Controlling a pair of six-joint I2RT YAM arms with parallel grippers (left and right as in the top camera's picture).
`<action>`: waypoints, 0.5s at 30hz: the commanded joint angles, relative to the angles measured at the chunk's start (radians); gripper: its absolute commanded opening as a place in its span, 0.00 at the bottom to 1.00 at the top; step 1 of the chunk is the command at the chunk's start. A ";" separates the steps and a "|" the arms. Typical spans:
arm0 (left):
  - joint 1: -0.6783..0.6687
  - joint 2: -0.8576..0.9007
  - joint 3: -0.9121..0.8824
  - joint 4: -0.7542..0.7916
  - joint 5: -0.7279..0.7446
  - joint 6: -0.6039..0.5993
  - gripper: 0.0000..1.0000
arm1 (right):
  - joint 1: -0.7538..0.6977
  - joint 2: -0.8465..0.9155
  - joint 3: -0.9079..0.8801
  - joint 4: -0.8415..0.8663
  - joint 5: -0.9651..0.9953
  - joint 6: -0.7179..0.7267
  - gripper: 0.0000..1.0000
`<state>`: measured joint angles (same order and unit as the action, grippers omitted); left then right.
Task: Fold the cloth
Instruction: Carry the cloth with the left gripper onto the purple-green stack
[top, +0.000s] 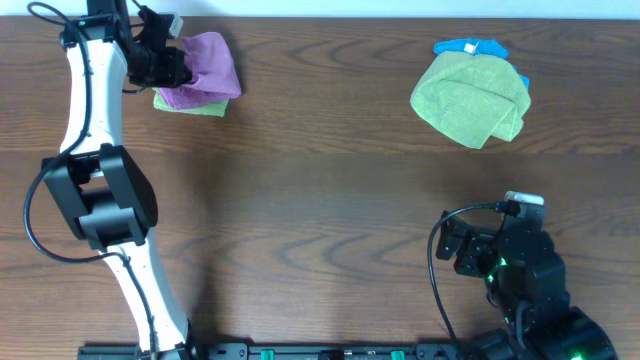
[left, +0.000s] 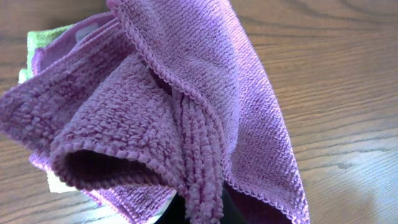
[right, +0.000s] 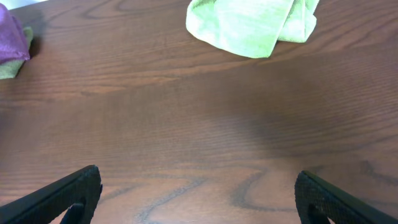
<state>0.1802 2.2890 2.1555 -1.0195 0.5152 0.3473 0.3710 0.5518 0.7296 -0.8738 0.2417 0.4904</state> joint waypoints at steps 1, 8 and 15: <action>-0.001 0.006 0.023 0.000 -0.047 0.023 0.06 | 0.008 0.000 -0.004 -0.002 0.005 0.014 0.99; 0.011 0.034 0.022 0.001 -0.168 0.028 0.06 | 0.008 0.000 -0.004 -0.002 0.005 0.014 0.99; 0.048 0.046 0.022 0.016 -0.189 0.027 0.06 | 0.008 0.000 -0.004 -0.002 0.005 0.013 0.99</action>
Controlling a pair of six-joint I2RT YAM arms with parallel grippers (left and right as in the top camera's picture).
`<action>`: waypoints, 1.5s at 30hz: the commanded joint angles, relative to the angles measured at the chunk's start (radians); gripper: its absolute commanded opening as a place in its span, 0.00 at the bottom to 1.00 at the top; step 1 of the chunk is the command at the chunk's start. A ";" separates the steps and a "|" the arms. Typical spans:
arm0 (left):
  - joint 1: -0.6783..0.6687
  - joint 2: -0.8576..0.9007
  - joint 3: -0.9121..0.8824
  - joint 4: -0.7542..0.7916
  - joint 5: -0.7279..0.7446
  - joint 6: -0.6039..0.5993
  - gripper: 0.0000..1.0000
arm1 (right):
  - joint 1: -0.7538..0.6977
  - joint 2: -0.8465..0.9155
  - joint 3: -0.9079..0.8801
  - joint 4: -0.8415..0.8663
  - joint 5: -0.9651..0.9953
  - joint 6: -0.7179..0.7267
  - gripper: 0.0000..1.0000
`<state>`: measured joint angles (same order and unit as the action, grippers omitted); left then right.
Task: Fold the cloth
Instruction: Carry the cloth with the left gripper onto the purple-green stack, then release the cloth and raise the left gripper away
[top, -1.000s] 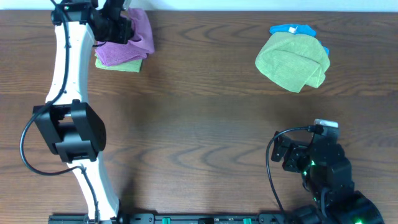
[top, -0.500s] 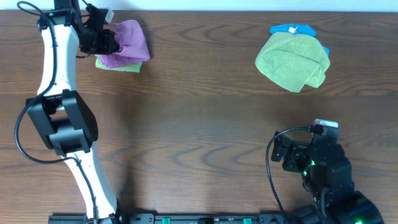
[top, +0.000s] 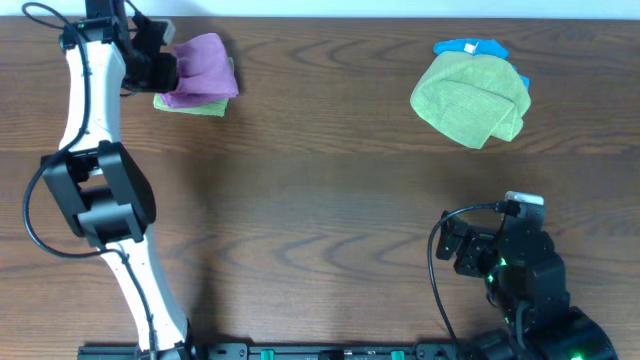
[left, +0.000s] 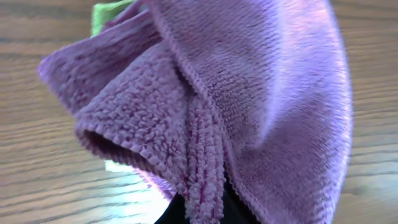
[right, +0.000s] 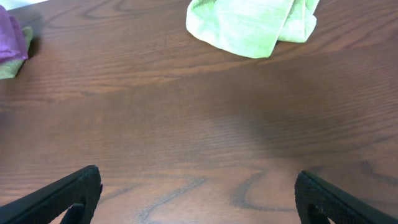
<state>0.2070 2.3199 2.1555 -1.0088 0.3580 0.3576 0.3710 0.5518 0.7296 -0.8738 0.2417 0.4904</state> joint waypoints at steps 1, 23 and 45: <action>0.028 0.015 0.022 0.011 -0.045 0.017 0.06 | 0.008 0.000 -0.004 -0.002 0.005 0.014 0.99; 0.062 0.014 0.023 0.077 -0.243 -0.175 0.95 | 0.008 0.000 -0.004 -0.002 0.005 0.014 0.99; 0.142 -0.507 0.084 -0.171 0.075 -0.267 0.95 | 0.008 0.000 -0.004 -0.002 0.005 0.014 0.99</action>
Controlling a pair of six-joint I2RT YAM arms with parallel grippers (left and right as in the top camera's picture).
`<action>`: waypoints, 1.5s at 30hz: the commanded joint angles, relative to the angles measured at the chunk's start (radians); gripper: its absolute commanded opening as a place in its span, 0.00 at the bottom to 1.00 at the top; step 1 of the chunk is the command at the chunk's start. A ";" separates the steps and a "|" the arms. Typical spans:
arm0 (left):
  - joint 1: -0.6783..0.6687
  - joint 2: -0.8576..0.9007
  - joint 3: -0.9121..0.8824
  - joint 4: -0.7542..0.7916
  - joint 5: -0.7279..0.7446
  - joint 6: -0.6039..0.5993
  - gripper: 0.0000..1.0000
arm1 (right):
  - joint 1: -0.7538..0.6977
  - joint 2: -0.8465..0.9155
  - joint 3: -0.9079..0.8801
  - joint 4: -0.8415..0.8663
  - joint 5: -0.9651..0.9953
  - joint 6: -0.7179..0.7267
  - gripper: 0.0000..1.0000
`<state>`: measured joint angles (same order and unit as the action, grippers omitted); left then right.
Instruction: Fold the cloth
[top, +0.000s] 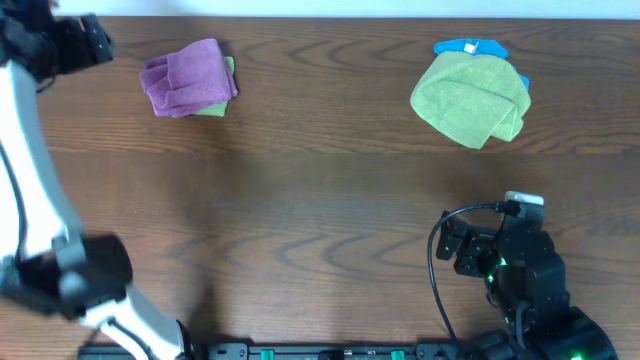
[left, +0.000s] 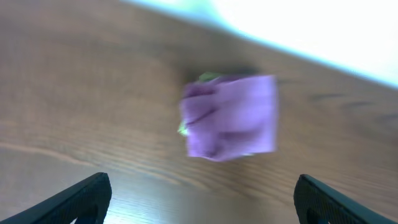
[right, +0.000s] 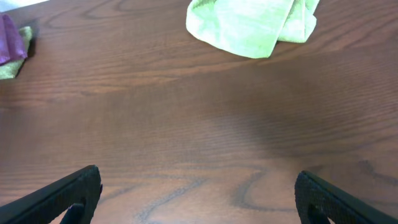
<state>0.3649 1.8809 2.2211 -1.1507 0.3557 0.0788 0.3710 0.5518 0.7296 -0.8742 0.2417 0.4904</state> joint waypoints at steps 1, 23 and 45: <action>-0.026 -0.106 0.018 -0.059 0.093 0.024 0.95 | 0.008 0.000 -0.004 -0.001 0.005 0.014 0.99; -0.165 -1.151 -0.577 -0.251 0.069 -0.060 0.95 | 0.008 0.000 -0.004 -0.001 0.005 0.014 0.99; -0.164 -1.399 -0.652 -0.538 -0.023 -0.240 0.95 | 0.008 0.000 -0.004 -0.001 0.005 0.014 0.99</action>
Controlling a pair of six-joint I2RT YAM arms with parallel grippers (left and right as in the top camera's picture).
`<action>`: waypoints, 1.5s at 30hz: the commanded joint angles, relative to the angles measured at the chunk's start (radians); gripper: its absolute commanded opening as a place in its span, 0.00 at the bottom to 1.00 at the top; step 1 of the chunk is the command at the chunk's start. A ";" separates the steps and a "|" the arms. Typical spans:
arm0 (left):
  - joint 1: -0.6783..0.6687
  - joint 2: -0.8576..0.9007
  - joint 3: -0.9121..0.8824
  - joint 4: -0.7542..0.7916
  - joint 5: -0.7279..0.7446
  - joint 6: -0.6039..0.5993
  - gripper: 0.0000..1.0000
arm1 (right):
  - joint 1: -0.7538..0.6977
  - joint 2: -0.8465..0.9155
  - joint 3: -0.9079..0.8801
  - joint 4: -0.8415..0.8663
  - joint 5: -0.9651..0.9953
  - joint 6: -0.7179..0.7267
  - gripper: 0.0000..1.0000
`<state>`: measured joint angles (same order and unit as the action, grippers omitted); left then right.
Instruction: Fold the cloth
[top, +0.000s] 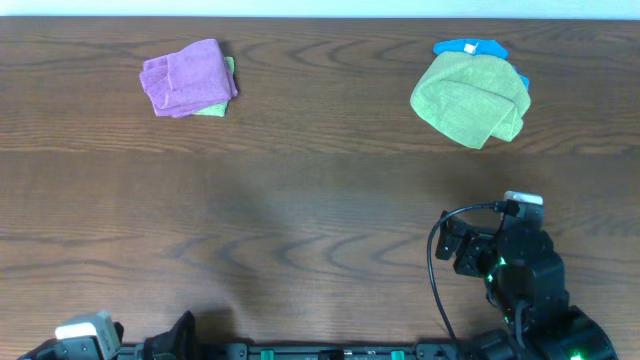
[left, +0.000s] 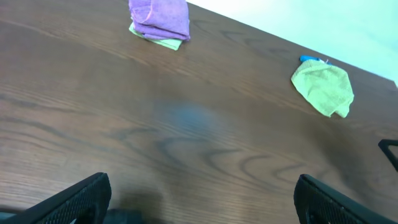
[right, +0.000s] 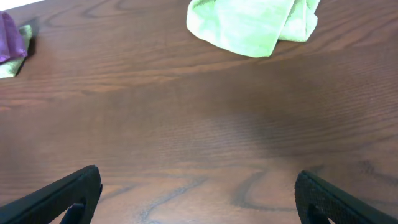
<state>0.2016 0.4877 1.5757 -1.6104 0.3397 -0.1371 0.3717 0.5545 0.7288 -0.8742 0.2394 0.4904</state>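
A purple cloth (top: 187, 65) lies folded in a small bundle on a folded green cloth (top: 225, 85) at the table's back left; the purple cloth (left: 159, 18) also shows in the left wrist view. No gripper touches it. My left gripper (left: 202, 199) is open and empty, low at the table's front left, far from the cloths. The right gripper (right: 199, 194) is open and empty over bare wood at the front right.
A crumpled light-green cloth (top: 470, 98) lies at the back right on a blue cloth (top: 470, 47). The right arm's base and cable (top: 510, 270) sit at the front right. The left arm's base (top: 85, 335) shows at the bottom left edge.
The left arm was raised at the far left edge near the purple cloth; now it is down at the front left edge. The cloths and the right arm have not moved.
My left gripper was shut on the purple cloth over the green folded cloth at the back left, and still held it half a second later. Then the cloth lay released on the green one with the gripper open. Now the left arm is at the front.
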 joint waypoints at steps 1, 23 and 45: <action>-0.001 -0.006 -0.006 -0.079 -0.006 -0.024 0.95 | 0.008 -0.003 -0.003 -0.001 0.007 0.014 0.99; -0.002 -0.207 -0.228 0.407 -0.063 0.506 0.95 | 0.008 -0.003 -0.003 -0.001 0.007 0.014 0.99; -0.139 -0.484 -1.098 1.012 -0.060 0.591 0.95 | 0.008 -0.003 -0.003 -0.001 0.007 0.014 0.99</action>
<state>0.0761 0.0174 0.5179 -0.6186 0.2810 0.4129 0.3717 0.5545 0.7288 -0.8742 0.2394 0.4904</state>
